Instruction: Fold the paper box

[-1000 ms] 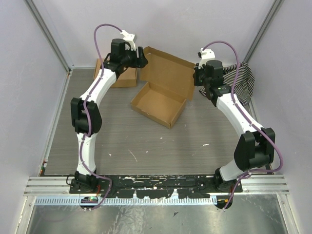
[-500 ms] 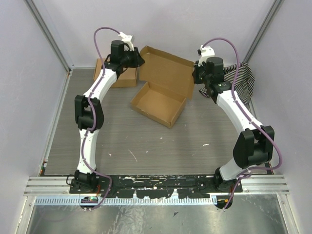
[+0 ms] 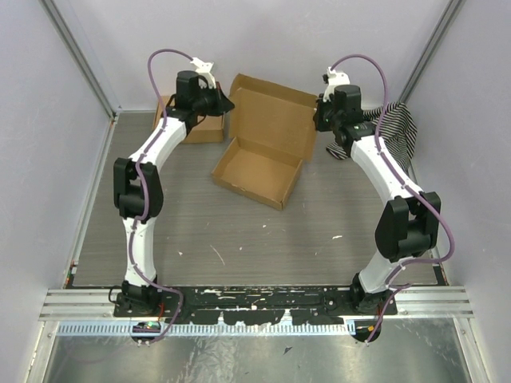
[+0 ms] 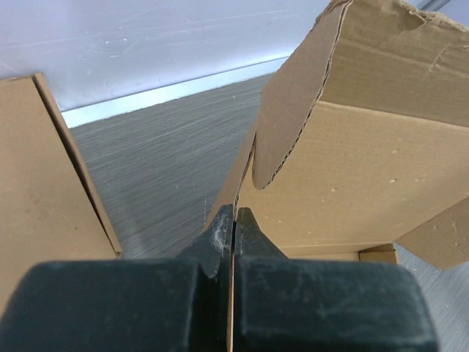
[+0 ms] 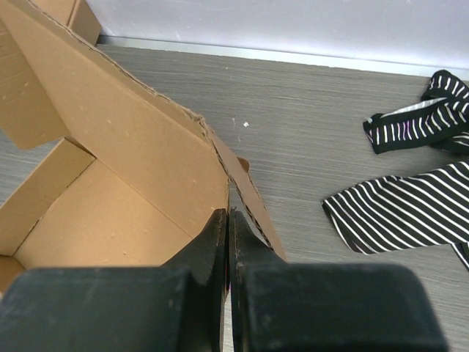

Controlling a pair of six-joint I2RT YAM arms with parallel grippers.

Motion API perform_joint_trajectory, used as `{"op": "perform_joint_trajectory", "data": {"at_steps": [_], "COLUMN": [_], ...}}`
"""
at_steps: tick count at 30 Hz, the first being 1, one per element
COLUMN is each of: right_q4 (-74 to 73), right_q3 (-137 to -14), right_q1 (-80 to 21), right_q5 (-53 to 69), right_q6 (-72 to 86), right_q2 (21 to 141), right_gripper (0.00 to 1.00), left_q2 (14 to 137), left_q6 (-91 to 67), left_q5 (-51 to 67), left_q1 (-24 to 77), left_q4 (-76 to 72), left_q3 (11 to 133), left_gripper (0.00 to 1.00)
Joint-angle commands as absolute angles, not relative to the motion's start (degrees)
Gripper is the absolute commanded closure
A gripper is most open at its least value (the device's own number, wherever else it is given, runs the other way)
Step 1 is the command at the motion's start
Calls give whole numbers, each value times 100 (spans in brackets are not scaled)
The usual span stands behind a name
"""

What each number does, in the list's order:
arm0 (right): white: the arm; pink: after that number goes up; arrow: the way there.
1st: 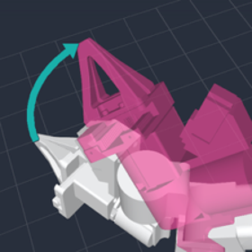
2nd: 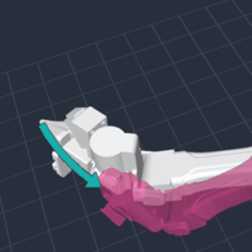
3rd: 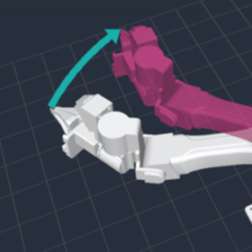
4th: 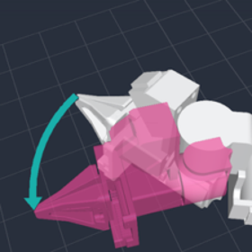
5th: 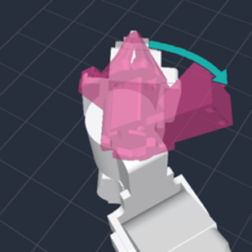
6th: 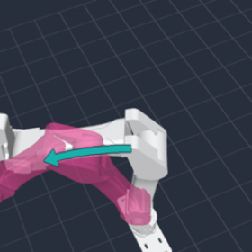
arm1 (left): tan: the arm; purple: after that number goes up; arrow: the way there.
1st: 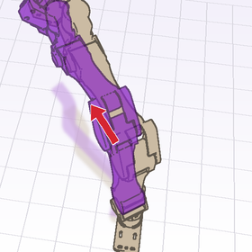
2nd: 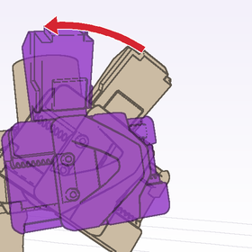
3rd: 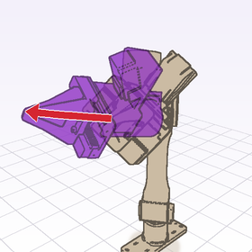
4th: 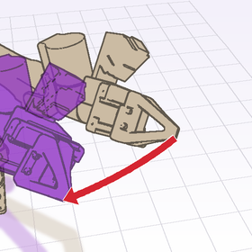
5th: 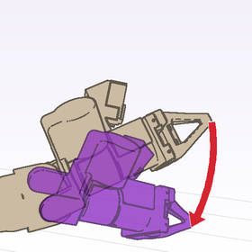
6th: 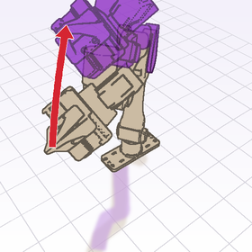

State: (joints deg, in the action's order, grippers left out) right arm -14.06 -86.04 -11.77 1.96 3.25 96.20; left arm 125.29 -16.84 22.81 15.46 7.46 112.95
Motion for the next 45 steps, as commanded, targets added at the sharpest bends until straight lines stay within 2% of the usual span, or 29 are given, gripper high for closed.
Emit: {"op": "perform_joint_trajectory", "data": {"at_steps": [1,11,13,16,17,25,27,28,29,33,41,45], "right_q4": [-1570,-1779,-1694,-1471,-1369,-722,-524,-409,-305,-110,-323,-407], "right_q3": [-9325,-10264,-10235,-9982,-9839,-8806,-8489,-8344,-8224,-7973,-7860,-7790], "right_q1": [-1171,-1301,-1349,-1375,-1374,-1378,-1378,-1384,-1383,-1389,-1386,-1368], "right_q5": [-274,-727,-713,-724,-721,-495,-351,-298,-265,-134,451,706], "right_q6": [482,875,895,822,761,386,379,359,328,139,-299,-499], "right_q2": [9887,10730,10734,10582,10477,9825,9688,9611,9536,9301,8909,8756], "right_gripper": [98,98,98,98,98,99,99,99,99,99,99,99], "left_q2": [11662,10456,10318,10113,10038,9466,9378,9333,9286,9261,10272,10690], "left_q6": [-1664,-1589,-1412,-1162,-1122,-970,-882,-820,-745,-460,136,408], "left_q5": [2180,1704,1479,1196,1146,889,778,703,640,520,147,69], "left_q1": [1543,1893,2022,2145,2159,2232,2240,2241,2240,2241,2248,2224], "left_q4": [502,805,1027,1342,1407,1472,1612,1677,1732,1913,2342,2103], "left_q3": [10510,9563,9538,9456,9389,8494,8435,8436,8464,8790,10299,10585], "left_gripper": [100,98,90,64,60,60,57,51,45,37,34,34]}}
